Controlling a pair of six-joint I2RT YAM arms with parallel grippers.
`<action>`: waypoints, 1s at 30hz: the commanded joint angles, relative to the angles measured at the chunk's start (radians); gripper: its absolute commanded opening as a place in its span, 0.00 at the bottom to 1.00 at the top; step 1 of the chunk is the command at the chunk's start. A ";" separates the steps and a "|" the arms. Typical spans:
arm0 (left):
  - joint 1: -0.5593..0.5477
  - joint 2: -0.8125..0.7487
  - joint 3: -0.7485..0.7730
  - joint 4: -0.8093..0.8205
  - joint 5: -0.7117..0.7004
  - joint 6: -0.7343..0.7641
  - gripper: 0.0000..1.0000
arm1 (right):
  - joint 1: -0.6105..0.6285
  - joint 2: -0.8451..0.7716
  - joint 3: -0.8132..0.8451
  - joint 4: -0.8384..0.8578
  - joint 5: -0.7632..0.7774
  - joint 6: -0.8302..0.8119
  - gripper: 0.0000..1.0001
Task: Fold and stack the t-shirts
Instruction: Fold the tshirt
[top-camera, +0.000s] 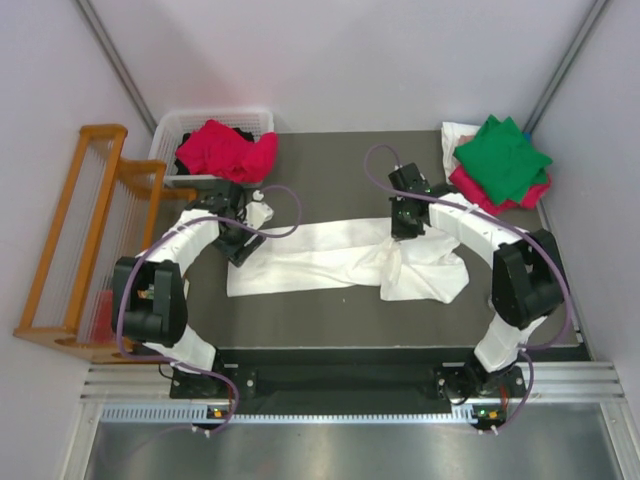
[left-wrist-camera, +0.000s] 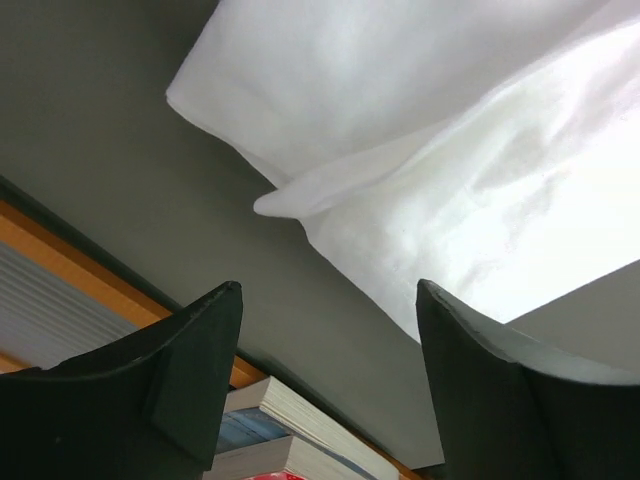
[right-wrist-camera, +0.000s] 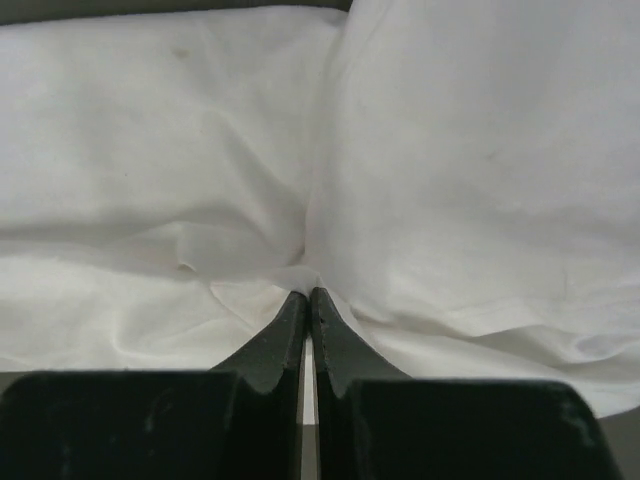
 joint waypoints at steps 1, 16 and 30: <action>0.007 -0.014 -0.007 0.027 0.010 -0.002 0.78 | -0.030 0.058 0.084 0.052 -0.017 -0.027 0.00; -0.068 -0.097 0.004 -0.045 0.081 -0.041 0.84 | -0.038 0.059 0.150 -0.013 0.133 -0.041 0.88; -0.073 -0.051 -0.005 -0.010 0.090 -0.070 0.84 | 0.310 -0.348 -0.249 -0.083 0.053 0.063 0.75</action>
